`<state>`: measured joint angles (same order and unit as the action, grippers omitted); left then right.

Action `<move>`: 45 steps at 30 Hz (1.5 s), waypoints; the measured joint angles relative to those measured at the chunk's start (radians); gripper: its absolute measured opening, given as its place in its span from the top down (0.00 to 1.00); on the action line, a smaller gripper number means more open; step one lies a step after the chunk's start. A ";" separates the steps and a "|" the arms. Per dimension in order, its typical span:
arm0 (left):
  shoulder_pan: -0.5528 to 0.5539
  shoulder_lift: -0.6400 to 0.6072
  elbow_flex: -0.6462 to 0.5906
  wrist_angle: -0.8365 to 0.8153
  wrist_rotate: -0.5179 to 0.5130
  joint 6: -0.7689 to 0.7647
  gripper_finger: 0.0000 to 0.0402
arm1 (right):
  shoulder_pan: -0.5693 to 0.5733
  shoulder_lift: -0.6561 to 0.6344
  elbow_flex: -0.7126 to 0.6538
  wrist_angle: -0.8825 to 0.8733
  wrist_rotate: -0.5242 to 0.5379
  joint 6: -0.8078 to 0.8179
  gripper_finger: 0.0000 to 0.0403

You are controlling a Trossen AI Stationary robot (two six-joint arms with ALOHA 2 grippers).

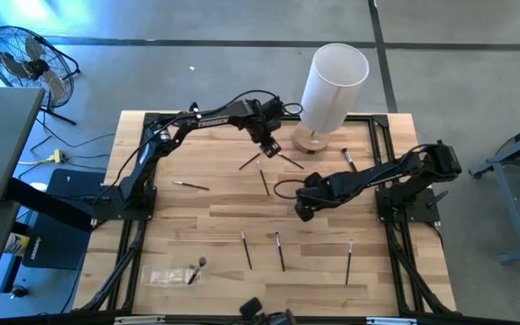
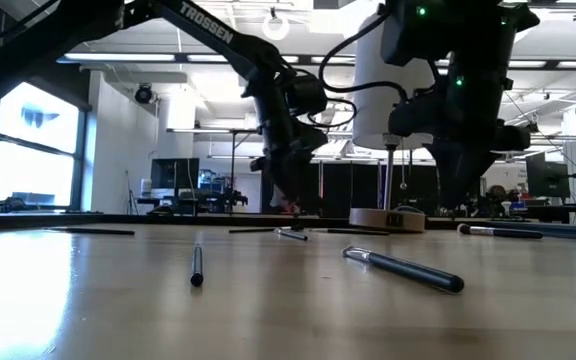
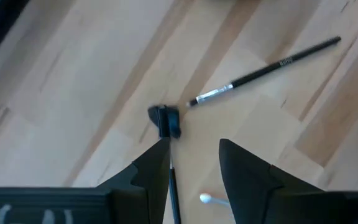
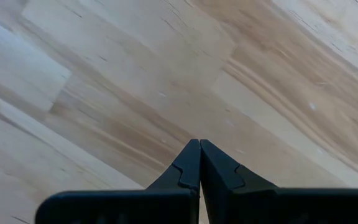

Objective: Put items in baskets/containers
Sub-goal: Put the black eye grooming brush into the transparent organizer

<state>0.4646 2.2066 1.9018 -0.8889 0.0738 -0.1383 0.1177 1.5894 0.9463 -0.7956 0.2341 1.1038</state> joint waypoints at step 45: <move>-0.620 -0.941 -1.004 0.685 -0.293 -0.339 0.72 | 0.092 0.000 0.000 0.348 0.123 -0.176 1.00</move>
<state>-0.1550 1.2661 0.8974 -0.2040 -0.2191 -0.4778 0.2099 1.5894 0.9463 -0.4473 0.3569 0.9275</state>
